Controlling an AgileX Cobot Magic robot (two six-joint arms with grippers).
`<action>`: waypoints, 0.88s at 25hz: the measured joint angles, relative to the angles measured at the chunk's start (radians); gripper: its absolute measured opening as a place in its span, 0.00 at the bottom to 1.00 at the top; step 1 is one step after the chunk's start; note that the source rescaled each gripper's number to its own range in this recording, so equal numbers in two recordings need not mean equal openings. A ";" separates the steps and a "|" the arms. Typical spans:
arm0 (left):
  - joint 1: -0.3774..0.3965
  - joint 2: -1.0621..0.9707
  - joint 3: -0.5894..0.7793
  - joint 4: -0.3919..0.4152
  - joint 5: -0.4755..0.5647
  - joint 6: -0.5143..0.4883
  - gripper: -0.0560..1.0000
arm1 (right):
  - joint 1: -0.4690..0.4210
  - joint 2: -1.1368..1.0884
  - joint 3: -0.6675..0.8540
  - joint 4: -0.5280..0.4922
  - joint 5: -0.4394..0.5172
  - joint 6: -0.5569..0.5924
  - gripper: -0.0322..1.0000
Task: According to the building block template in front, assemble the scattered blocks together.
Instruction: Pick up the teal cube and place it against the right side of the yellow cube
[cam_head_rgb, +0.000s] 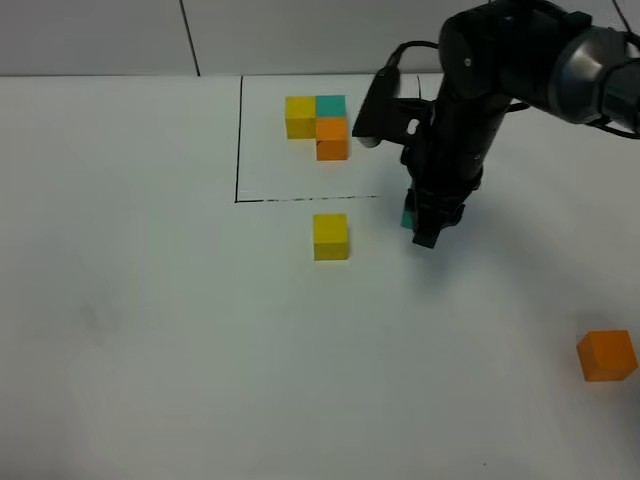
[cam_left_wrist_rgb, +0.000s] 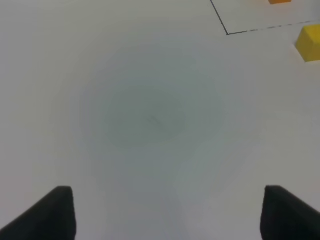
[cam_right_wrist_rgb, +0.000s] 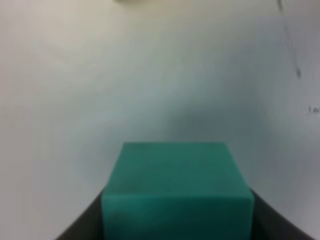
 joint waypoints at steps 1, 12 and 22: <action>0.000 0.000 0.000 0.000 0.000 0.000 0.77 | 0.016 0.019 -0.023 0.000 0.011 -0.007 0.04; 0.000 0.000 0.000 0.000 0.000 0.000 0.77 | 0.068 0.214 -0.229 -0.031 0.101 -0.139 0.04; 0.000 0.000 0.000 0.000 0.000 0.000 0.77 | 0.068 0.242 -0.234 -0.048 0.069 -0.168 0.04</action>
